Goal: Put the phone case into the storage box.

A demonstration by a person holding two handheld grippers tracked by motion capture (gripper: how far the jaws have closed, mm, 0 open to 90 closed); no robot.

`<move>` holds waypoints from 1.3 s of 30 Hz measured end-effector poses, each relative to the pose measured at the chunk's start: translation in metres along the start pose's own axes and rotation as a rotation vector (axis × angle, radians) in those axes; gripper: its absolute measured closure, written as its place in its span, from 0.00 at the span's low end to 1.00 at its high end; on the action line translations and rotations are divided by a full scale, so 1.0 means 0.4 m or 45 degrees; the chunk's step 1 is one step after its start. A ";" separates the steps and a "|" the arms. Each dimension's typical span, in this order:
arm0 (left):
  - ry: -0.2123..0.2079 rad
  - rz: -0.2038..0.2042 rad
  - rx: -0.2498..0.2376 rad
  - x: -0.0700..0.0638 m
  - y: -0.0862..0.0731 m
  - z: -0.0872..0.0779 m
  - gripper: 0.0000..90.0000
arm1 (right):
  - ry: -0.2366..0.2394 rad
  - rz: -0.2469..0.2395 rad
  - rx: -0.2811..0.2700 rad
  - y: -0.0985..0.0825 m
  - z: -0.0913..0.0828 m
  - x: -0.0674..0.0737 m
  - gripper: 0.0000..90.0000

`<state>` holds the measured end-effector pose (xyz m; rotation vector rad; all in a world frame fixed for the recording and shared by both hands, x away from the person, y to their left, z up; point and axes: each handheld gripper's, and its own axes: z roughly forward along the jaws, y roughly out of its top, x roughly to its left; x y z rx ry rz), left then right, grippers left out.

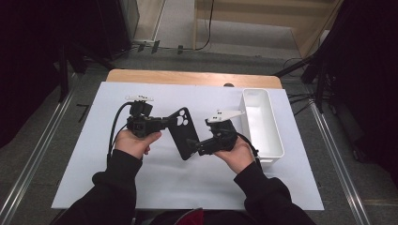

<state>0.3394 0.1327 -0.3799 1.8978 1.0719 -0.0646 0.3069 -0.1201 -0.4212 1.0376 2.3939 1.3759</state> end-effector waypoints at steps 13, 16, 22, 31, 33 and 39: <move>-0.001 -0.057 0.035 -0.009 -0.004 0.018 0.88 | -0.037 0.006 -0.012 -0.006 0.018 0.029 0.00; 0.000 -0.073 0.026 -0.015 -0.005 0.019 0.88 | -0.056 0.011 -0.022 -0.004 0.017 0.033 0.00; -0.026 -0.083 -0.004 -0.026 -0.006 0.018 0.88 | -0.071 0.012 -0.034 0.000 0.013 0.040 0.00; -0.053 -0.071 0.014 -0.038 -0.012 0.033 0.88 | -0.115 0.006 -0.040 0.005 0.014 0.050 0.00; -0.057 -0.066 0.013 -0.042 -0.014 0.038 0.88 | -0.122 0.009 -0.039 0.005 0.014 0.049 0.00; -0.063 -0.071 0.031 -0.049 -0.018 0.046 0.88 | -0.146 0.027 -0.031 0.007 0.016 0.049 0.00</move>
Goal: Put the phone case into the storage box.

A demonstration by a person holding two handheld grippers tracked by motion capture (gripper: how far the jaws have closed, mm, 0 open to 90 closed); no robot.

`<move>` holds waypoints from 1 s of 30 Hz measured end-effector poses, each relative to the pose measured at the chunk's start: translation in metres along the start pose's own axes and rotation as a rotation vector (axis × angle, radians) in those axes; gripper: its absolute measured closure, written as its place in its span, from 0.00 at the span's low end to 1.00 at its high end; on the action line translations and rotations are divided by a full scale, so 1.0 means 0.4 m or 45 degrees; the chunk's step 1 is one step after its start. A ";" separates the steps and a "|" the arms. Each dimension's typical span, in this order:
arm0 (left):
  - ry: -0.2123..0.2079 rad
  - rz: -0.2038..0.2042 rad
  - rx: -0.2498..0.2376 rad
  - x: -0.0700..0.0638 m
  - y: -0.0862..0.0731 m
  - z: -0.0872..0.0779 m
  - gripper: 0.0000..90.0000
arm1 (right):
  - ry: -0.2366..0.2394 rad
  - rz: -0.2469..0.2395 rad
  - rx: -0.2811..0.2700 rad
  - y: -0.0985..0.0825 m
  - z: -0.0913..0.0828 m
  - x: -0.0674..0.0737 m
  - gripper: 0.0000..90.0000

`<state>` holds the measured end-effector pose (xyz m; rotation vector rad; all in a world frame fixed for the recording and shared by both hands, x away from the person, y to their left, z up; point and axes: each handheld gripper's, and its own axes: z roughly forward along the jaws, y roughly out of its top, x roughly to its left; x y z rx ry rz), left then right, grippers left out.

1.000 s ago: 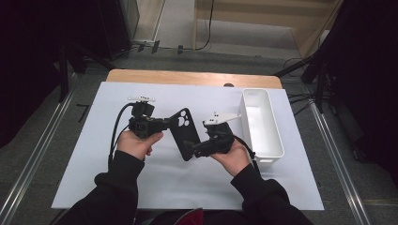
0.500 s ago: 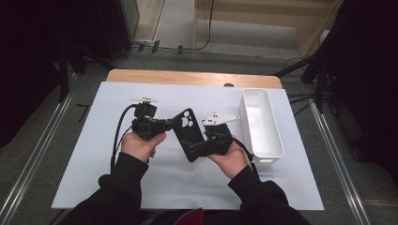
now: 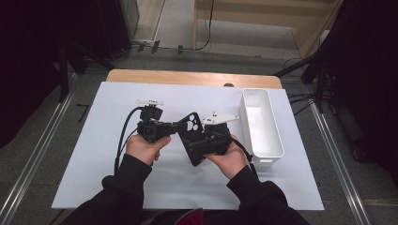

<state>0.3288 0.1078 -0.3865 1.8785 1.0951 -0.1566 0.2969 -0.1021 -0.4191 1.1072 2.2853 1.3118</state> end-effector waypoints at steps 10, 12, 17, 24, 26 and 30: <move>-0.021 0.002 0.010 -0.012 -0.005 0.012 0.88 | -0.015 0.003 0.002 -0.001 0.007 0.004 0.00; -0.025 0.002 0.007 -0.013 -0.006 0.013 0.88 | -0.012 0.006 0.005 -0.002 0.009 0.005 0.00; -0.036 -0.003 0.020 -0.016 -0.007 0.015 0.88 | -0.019 0.013 0.009 -0.004 0.012 0.002 0.02; -0.026 -0.003 0.015 -0.015 -0.008 0.017 0.87 | 0.016 0.017 0.007 -0.004 0.010 0.003 0.13; -0.029 -0.004 0.018 -0.014 -0.009 0.018 0.87 | 0.017 0.013 0.009 -0.005 0.011 0.002 0.13; -0.036 -0.005 0.019 -0.013 -0.009 0.019 0.87 | 0.021 0.009 0.017 -0.005 0.010 0.002 0.13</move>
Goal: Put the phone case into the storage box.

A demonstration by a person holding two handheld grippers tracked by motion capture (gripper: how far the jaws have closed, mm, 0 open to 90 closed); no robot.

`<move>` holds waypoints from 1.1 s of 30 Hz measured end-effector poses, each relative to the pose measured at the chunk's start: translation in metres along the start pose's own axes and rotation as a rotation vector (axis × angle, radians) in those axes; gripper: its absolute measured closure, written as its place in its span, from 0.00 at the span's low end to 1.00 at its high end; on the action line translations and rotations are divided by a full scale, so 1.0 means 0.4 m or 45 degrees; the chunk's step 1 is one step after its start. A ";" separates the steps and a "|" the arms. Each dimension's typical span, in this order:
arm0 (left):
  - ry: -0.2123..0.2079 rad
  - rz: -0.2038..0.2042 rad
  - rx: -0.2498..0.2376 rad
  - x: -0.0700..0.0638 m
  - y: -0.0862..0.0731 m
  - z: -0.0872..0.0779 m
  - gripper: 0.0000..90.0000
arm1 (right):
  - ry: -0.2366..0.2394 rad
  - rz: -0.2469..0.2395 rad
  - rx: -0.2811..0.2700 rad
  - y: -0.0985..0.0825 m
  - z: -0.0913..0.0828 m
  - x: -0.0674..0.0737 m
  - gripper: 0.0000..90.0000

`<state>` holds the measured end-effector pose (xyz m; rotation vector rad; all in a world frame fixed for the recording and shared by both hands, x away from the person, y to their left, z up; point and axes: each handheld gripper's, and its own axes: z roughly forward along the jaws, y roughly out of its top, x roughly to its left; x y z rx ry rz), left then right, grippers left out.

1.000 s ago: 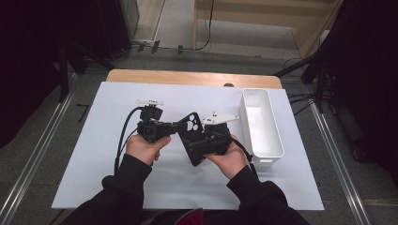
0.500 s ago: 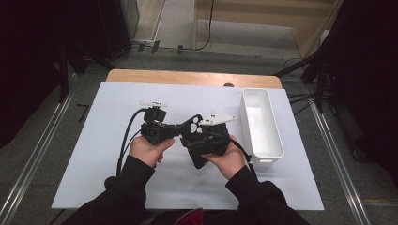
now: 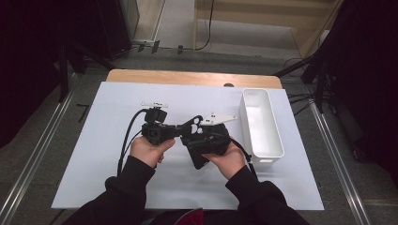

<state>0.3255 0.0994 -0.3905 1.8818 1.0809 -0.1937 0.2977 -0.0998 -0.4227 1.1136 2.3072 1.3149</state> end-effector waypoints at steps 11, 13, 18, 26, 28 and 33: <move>-0.020 0.001 -0.020 0.001 0.002 -0.004 0.76 | 0.004 -0.009 0.008 0.003 -0.002 0.000 0.14; -0.019 0.003 -0.028 0.002 0.003 -0.006 0.71 | 0.011 -0.007 0.009 0.003 -0.002 0.000 0.14; -0.022 0.004 -0.047 0.005 0.007 -0.011 0.62 | 0.027 -0.006 0.014 0.005 -0.004 0.000 0.14; -0.026 0.002 -0.085 0.017 0.016 -0.031 0.48 | 0.048 0.003 0.020 0.005 -0.005 -0.003 0.14; -0.027 0.000 -0.092 0.019 0.018 -0.035 0.46 | 0.051 0.000 0.024 0.004 -0.005 -0.003 0.14; -0.032 -0.009 -0.109 0.025 0.022 -0.045 0.43 | 0.059 0.002 0.028 0.004 -0.006 -0.004 0.14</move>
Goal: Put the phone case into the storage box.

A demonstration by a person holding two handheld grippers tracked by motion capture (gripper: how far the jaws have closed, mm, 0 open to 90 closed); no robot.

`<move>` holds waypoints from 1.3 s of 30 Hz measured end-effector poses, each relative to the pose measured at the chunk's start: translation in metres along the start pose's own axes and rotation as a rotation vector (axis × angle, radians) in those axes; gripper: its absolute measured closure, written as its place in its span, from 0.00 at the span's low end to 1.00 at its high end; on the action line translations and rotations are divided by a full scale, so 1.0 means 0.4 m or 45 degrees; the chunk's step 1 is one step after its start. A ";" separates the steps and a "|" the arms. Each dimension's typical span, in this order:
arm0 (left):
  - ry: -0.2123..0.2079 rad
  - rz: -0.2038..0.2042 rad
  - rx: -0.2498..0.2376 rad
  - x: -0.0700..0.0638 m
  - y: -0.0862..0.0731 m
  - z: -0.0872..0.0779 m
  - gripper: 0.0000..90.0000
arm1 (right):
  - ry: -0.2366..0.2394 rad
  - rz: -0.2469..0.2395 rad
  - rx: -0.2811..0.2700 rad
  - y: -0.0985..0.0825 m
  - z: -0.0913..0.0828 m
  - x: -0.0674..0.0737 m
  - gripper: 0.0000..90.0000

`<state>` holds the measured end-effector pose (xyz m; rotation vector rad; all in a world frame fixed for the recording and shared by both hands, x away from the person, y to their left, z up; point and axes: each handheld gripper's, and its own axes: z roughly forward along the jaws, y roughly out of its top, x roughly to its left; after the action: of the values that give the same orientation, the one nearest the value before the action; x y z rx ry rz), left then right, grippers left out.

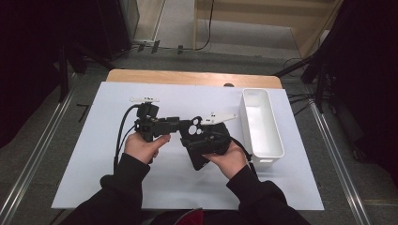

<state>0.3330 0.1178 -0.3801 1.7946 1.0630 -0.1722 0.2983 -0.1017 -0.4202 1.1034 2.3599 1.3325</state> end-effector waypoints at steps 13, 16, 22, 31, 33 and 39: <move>0.003 -0.004 -0.028 0.018 0.010 -0.023 0.40 | 0.008 -0.012 0.015 -0.001 0.001 0.001 0.14; 0.006 -0.009 -0.033 0.025 0.011 -0.028 0.40 | 0.006 -0.020 0.016 -0.001 0.001 0.002 0.14; 0.018 -0.008 -0.021 0.042 0.013 -0.035 0.36 | 0.018 -0.021 0.022 0.001 -0.002 0.002 0.14; 0.047 0.043 0.023 0.067 0.010 -0.039 0.36 | 0.066 -0.046 0.033 0.008 -0.012 -0.003 0.14; 0.057 0.072 0.033 0.073 0.008 -0.039 0.36 | 0.078 -0.046 0.027 0.010 -0.015 -0.006 0.14; 0.066 0.137 0.077 0.082 0.002 -0.040 0.36 | 0.131 -0.048 0.020 0.017 -0.026 -0.016 0.14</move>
<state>0.3482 0.1496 -0.3896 1.9149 1.0034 -0.0938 0.3009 -0.1109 -0.4098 1.0123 2.4549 1.3917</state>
